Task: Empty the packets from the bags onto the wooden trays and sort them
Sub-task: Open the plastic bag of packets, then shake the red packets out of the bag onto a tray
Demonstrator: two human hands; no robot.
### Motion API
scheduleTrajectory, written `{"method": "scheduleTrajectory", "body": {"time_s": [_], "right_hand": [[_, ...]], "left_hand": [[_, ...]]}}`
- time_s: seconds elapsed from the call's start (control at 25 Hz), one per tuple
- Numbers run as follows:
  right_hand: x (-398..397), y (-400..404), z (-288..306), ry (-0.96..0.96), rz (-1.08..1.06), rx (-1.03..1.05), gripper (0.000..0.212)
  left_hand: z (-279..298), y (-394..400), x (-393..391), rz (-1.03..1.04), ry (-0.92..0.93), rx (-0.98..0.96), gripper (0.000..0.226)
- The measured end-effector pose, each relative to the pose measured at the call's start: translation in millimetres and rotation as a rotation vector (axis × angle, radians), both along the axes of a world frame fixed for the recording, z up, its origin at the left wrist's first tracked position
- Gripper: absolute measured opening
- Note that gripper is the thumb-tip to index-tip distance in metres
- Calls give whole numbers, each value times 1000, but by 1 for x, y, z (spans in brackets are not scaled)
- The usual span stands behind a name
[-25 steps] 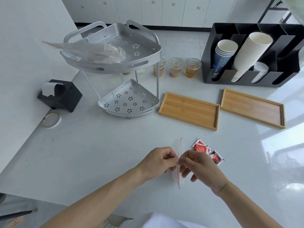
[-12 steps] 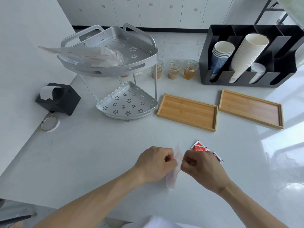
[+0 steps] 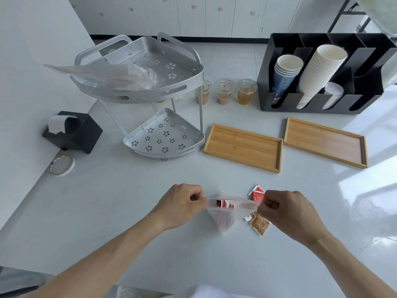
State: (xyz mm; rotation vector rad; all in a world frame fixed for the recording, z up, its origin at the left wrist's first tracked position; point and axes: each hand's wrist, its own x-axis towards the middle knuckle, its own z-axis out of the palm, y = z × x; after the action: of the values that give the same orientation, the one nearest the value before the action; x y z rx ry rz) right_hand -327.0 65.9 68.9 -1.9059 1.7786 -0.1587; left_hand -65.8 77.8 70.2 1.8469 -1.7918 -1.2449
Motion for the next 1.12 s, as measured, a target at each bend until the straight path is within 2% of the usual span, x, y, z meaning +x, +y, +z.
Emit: {"method": "scheduleTrajectory", "body": {"time_s": [0.08, 0.16, 0.28, 0.4, 0.56, 0.68, 0.92, 1.04, 1.12], "right_hand": [[-1, 0, 3, 132, 11, -50, 24], [4, 1, 12, 198, 57, -201, 21], [29, 5, 26, 43, 211, -388, 26], [59, 12, 13, 95, 399, -364, 38], [67, 4, -7, 197, 372, -295, 18], [63, -1, -7, 117, 287, -212, 18], [54, -6, 5, -51, 232, -225, 9], [43, -9, 20, -157, 244, -232, 6], [35, -12, 34, -192, 271, -264, 6]], "left_hand": [[-1, -1, -5, 43, 84, 44, 24], [-2, 0, -14, 75, 172, 96, 24], [-4, 2, -26, 113, 250, 132, 24], [-6, 2, -32, 123, 310, 159, 24], [-8, 2, -24, 168, 347, 156, 21], [-23, 1, -10, 239, 372, 217, 20], [-91, -9, 6, 191, 184, 389, 23], [-108, -20, 6, 127, 266, 450, 36], [-108, -30, 3, 135, 376, 422, 32]]}}
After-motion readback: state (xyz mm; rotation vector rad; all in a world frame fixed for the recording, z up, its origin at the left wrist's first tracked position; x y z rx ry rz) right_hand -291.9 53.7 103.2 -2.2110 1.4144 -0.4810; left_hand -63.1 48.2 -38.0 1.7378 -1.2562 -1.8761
